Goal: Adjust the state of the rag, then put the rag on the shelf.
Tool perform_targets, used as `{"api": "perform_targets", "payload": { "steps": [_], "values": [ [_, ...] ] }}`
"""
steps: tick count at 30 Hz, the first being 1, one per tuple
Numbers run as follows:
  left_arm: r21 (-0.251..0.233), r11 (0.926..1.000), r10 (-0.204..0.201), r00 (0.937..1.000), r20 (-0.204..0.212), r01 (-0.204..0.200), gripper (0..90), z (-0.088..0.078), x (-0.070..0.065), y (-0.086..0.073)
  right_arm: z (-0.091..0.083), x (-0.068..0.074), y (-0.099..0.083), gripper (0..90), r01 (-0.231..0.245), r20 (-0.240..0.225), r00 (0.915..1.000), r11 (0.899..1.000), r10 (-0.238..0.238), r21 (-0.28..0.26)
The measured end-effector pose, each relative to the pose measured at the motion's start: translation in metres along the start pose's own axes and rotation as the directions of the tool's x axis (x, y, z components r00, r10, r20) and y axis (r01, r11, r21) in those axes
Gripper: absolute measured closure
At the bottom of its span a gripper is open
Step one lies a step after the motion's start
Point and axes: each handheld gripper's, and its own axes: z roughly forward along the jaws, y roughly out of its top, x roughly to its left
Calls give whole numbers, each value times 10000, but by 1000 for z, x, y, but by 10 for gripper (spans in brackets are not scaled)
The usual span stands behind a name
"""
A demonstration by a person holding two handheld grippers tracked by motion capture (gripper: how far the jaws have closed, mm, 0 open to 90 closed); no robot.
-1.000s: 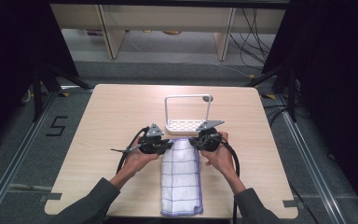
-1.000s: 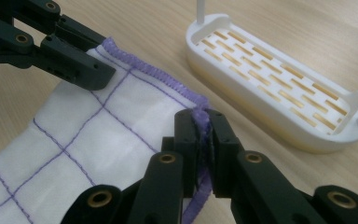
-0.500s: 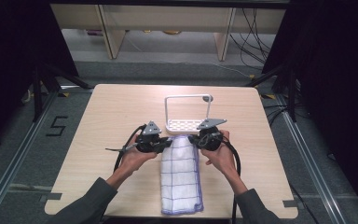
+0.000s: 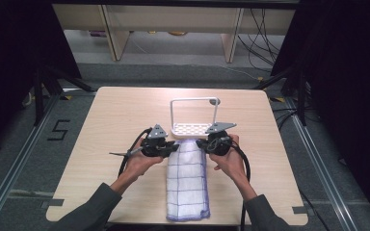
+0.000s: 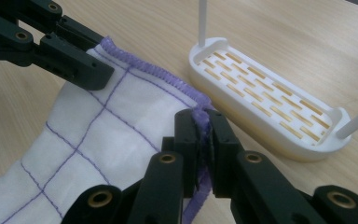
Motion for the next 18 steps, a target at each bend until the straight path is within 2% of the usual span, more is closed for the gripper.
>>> {"api": "perform_targets", "payload": {
  "steps": [1, 2, 3, 4, 5, 6, 7, 8, 14, 15, 16, 17, 18],
  "values": [
    [67, 10000, 53, 10000, 27, -53, 782, 1, 1, 1, 0, -2, 0, 845, 93, 59, 9999, 9999, -93, -38],
    [-46, 10000, -58, 10000, -13, 58, 782, 3, 1, 2, 3, -3, -1, 845, 77, 164, 9998, 9993, -71, -365],
    [-129, 9998, -162, 9999, 58, 163, 783, 4, 2, 4, 1, -4, 1, 845, 134, 173, 9998, 9999, -133, -76],
    [-46, 10000, -39, 10000, 21, 39, 783, 4, 4, 5, 0, -4, 1, 845, -68, 143, 9999, 10000, 67, 70],
    [-226, 9994, -254, 9997, -35, 253, 783, 4, 3, 7, 1, -6, 2, 845, 35, 207, 9998, 10000, -33, -78],
    [-181, 9997, -146, 9999, -64, 145, 783, 3, 5, 9, 0, -8, 4, 846, 159, 289, 9995, 9998, -155, -111],
    [-353, 9988, -331, 9994, -43, 329, 783, 2, 4, 11, 0, -8, 6, 846, 190, 341, 9992, 9997, -184, -176],
    [-387, 9988, -305, 9995, -11, 305, 783, 0, 5, 14, -2, -9, 8, 846, 214, 304, 9993, 9995, -206, -253],
    [-722, 9971, -233, 9997, 98, 239, 785, -12, 8, 32, -22, -8, 24, 846, 231, 211, 9995, 9958, -213, -881],
    [-725, 9970, -265, 9996, 68, 269, 785, -15, 8, 35, -25, -8, 26, 846, 92, 213, 9997, 9949, -71, -1000],
    [-839, 9960, -314, 9994, 112, 322, 785, -17, 8, 38, -28, -10, 29, 846, 294, 205, 9994, 9929, -272, -1153],
    [-838, 9960, -303, 9994, 136, 313, 785, -19, 9, 42, -30, -8, 31, 846, 58, 82, 10000, 9922, -48, -1245],
    [-860, 9959, -272, 9996, 113, 281, 785, -21, 10, 45, -33, -9, 33, 846, 136, 173, 9998, 9921, -116, -1245]
  ]
}}
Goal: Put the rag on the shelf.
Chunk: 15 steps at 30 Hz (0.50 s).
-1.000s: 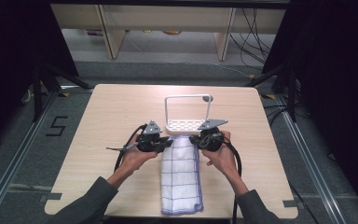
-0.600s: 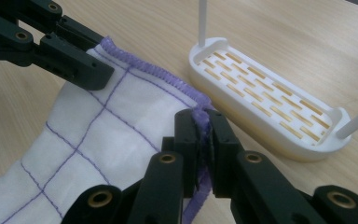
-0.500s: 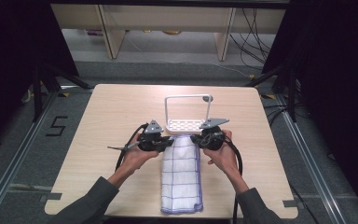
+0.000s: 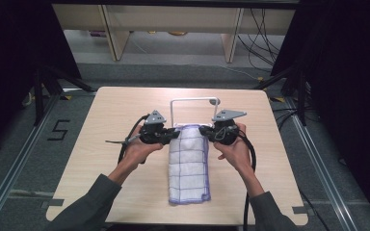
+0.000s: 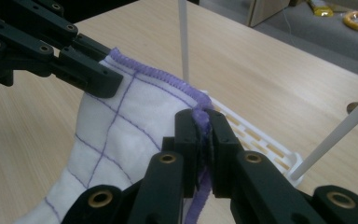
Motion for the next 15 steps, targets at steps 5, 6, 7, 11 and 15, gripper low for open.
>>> {"api": "perform_targets", "payload": {
  "steps": [5, 6, 7, 11, 15],
  "values": [
    [-264, 9996, 84, 10000, -40, -85, 786, -11, -2, 12, -11, 3, 8, 848, 19, 89, 10000, 9991, -16, -421],
    [-264, 9996, 84, 10000, -40, -85, 786, -11, -2, 12, -14, 2, 10, 849, 153, 42, 9999, 9991, -151, -384],
    [-224, 9997, 138, 9999, -28, -139, 787, -15, -3, 16, -15, 4, 11, 849, 163, 73, 9998, 9983, -160, -556],
    [-393, 9989, 251, 9997, -25, -252, 788, -20, -4, 25, -24, 7, 18, 849, 142, -12, 9999, 9982, -143, -587],
    [-494, 9985, 228, 9997, -102, -233, 788, -24, -3, 33, -28, 7, 28, 850, 264, -107, 9996, 9958, -275, -873]
  ]
}}
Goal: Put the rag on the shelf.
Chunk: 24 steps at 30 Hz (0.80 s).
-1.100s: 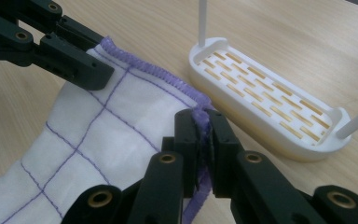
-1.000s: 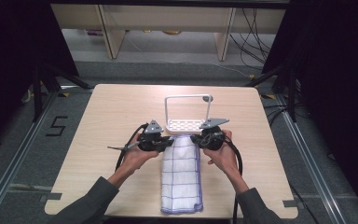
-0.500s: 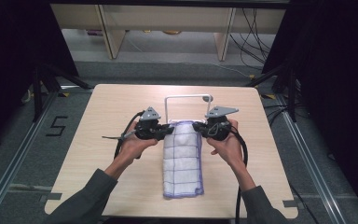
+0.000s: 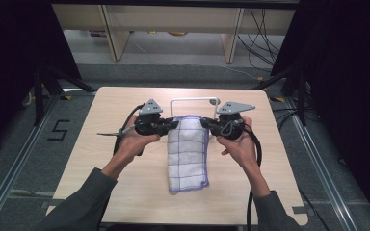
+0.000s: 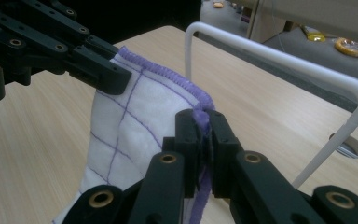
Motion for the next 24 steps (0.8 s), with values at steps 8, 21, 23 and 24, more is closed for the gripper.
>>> {"api": "perform_targets", "payload": {
  "steps": [8, 21, 23, 24],
  "values": [
    [-100, 9997, 206, 9998, -83, -207, 789, -5, -2, 19, -9, -2, 19, 850, 8, 248, 9997, 9999, -4, -153],
    [-308, 9972, 667, 9967, -459, -682, 789, -10, -2, 54, -21, -15, 47, 850, 120, 570, 9983, 9974, -80, -710],
    [-287, 9969, 713, 9960, -533, -729, 788, -9, 0, 59, -22, -17, 53, 850, 99, 628, 9980, 9976, -56, -690],
    [-323, 9968, 712, 9959, -565, -731, 789, -8, 1, 61, -22, -18, 55, 850, 119, 678, 9977, 9976, -73, -685]
  ]
}}
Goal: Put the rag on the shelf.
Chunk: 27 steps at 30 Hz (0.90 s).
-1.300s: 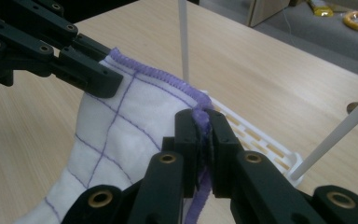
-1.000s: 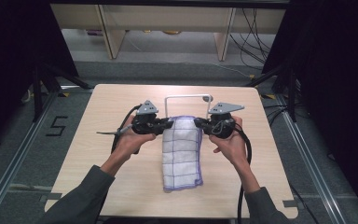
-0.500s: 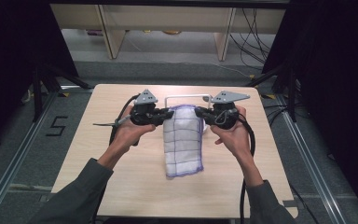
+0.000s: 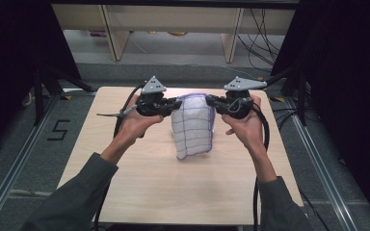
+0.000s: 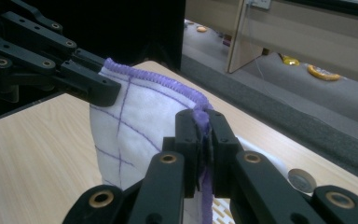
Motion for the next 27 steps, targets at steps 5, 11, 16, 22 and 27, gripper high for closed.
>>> {"api": "perform_targets", "payload": {
  "steps": [5, 11, 16, 22, 27],
  "values": [
    [-73, 9999, -83, 9999, -88, 82, 789, 2, 6, 8, 3, -7, 9, 850, 49, 84, 10000, 9999, -47, -154],
    [-141, 9999, 86, 9997, -210, -89, 789, 0, 11, 20, 2, -9, 20, 850, -106, 203, 9997, 9998, 109, -190],
    [-166, 9997, 179, 9992, -359, -185, 789, 0, 17, 32, 3, -12, 31, 850, 22, 282, 9996, 9995, -14, -311],
    [-243, 9994, 254, 9988, -429, -265, 788, 3, 23, 43, 6, -19, 41, 850, -7, 389, 9992, 9991, 24, -435],
    [-308, 9992, 248, 9987, -436, -262, 788, 7, 27, 50, 7, -26, 47, 850, -242, 542, 9982, 9988, 265, -421]
  ]
}}
